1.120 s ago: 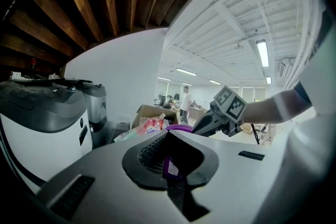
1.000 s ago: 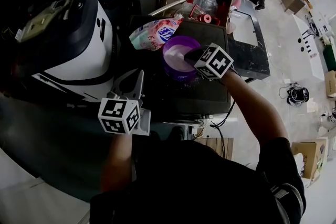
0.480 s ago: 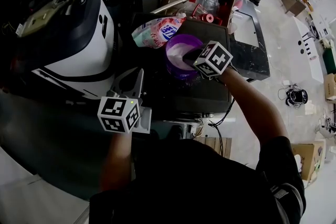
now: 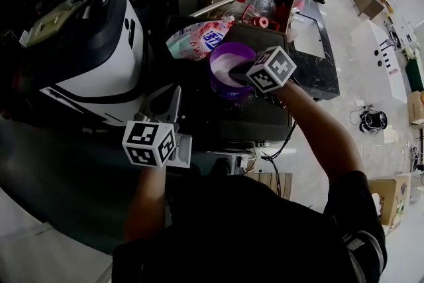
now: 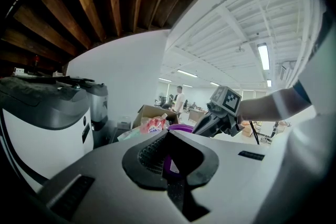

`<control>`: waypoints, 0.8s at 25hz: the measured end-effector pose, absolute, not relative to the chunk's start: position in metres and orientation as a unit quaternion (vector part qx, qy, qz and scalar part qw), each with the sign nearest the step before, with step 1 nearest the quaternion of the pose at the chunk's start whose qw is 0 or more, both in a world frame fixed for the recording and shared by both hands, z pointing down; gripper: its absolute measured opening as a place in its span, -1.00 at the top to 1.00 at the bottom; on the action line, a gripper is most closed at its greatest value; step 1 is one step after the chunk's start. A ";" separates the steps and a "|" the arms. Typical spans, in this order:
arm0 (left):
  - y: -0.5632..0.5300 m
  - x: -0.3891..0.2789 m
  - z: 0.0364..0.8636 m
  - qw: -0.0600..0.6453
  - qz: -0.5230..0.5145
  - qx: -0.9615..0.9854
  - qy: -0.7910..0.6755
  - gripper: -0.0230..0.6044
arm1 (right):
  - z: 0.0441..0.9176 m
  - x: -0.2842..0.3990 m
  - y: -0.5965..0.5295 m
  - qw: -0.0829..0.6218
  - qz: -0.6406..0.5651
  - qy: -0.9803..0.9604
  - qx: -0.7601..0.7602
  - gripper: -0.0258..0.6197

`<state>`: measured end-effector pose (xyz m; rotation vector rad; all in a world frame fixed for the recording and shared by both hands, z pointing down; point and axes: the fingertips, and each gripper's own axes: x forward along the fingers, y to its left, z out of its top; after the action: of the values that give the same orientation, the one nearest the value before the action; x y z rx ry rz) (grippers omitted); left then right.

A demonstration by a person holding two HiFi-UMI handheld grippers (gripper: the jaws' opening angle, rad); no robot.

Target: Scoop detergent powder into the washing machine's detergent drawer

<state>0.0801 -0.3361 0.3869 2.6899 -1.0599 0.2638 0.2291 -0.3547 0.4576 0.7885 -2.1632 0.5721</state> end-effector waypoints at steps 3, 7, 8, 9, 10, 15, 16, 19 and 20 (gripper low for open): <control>-0.335 0.081 0.386 0.119 0.090 0.921 -0.359 0.90 | 0.455 0.228 -0.354 0.361 0.243 -0.846 0.308 0.86; -0.334 0.083 0.386 0.119 0.090 0.923 -0.355 0.90 | 0.449 0.229 -0.355 0.324 0.280 -0.848 0.312 0.86; -0.334 0.083 0.386 0.119 0.089 0.923 -0.355 0.90 | 0.448 0.230 -0.355 0.315 0.289 -0.848 0.314 0.86; -0.333 0.083 0.385 0.119 0.089 0.923 -0.354 0.90 | 0.447 0.231 -0.356 0.307 0.297 -0.847 0.317 0.86; -0.333 0.083 0.385 0.119 0.089 0.923 -0.355 0.90 | 0.446 0.233 -0.357 0.299 0.303 -0.846 0.320 0.86; -0.332 0.085 0.384 0.118 0.089 0.923 -0.355 0.90 | 0.442 0.238 -0.357 0.252 0.342 -0.845 0.325 0.86; -0.332 0.086 0.384 0.118 0.089 0.923 -0.355 0.90 | 0.440 0.239 -0.358 0.242 0.350 -0.844 0.327 0.86; -0.331 0.089 0.384 0.119 0.090 0.923 -0.356 0.90 | 0.437 0.246 -0.360 0.206 0.368 -0.842 0.335 0.86; -0.330 0.089 0.384 0.119 0.090 0.922 -0.356 0.90 | 0.435 0.249 -0.361 0.193 0.374 -0.841 0.339 0.86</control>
<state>0.0895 -0.3305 0.3842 2.6969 -1.0413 0.2628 0.2491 -0.3607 0.4354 0.9511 -2.3611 1.0492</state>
